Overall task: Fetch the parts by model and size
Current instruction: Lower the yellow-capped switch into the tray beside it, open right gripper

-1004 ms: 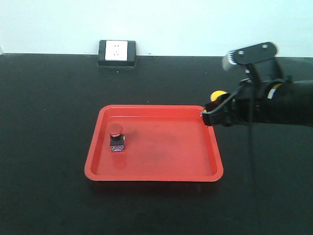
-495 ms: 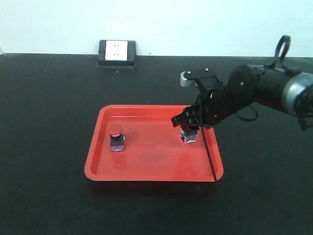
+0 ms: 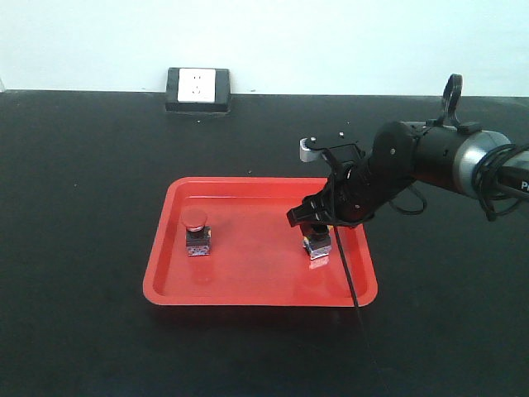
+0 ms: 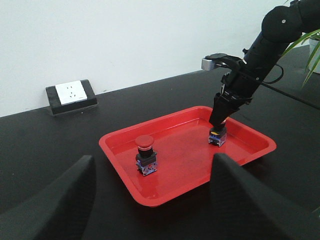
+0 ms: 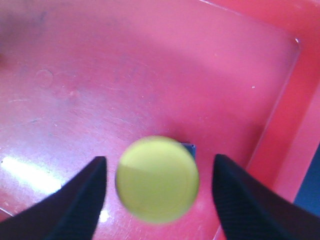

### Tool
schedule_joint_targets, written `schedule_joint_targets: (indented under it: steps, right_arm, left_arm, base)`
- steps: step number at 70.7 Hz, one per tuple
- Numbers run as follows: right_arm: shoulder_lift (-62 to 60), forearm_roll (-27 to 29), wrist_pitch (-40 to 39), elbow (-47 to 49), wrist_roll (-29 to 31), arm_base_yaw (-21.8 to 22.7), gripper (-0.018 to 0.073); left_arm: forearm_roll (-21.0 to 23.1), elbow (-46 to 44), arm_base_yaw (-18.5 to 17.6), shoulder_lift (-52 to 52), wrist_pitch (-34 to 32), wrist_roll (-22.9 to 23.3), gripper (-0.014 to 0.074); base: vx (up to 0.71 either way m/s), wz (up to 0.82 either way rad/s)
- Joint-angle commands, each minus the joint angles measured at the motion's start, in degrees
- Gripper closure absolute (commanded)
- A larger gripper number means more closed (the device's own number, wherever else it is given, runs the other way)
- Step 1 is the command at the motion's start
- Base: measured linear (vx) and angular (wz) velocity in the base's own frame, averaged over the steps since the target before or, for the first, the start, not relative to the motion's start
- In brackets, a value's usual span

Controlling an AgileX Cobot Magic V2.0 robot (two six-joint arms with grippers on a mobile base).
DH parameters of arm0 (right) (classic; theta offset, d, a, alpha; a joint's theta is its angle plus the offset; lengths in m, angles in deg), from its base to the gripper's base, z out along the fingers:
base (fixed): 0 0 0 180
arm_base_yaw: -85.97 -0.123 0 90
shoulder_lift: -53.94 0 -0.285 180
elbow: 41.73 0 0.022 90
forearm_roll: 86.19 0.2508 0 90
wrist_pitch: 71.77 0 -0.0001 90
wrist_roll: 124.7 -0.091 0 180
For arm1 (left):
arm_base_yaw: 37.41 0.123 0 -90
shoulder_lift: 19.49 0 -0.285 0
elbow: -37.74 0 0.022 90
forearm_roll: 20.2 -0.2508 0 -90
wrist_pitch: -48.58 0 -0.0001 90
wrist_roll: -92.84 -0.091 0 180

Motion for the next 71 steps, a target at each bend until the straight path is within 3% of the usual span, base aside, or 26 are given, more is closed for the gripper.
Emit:
schedule_joint_targets:
  steps: [1,29,71]
  right_arm:
    - [-4.79,-0.28,-2.35,1.84,-0.28,0.07,0.0048]
    - [-24.42,-7.37,-0.55,-1.46,-2.51,0.07,0.0049]
    - [-74.73,-7.75,-14.59,-32.89,-2.25,0.07,0.0049]
  left_arm:
    - [0.69,-1.37,-0.39,0.52,-4.04,0.32,0.0137]
    - [0.69,-1.37,-0.39,0.52,-4.09,0.32,0.0137]
    - [0.69,-1.37,-0.39,0.52,-4.25,0.32,0.0137]
  base:
    - [0.0,0.0]
    - [0.0,0.0]
    - [0.0,0.0]
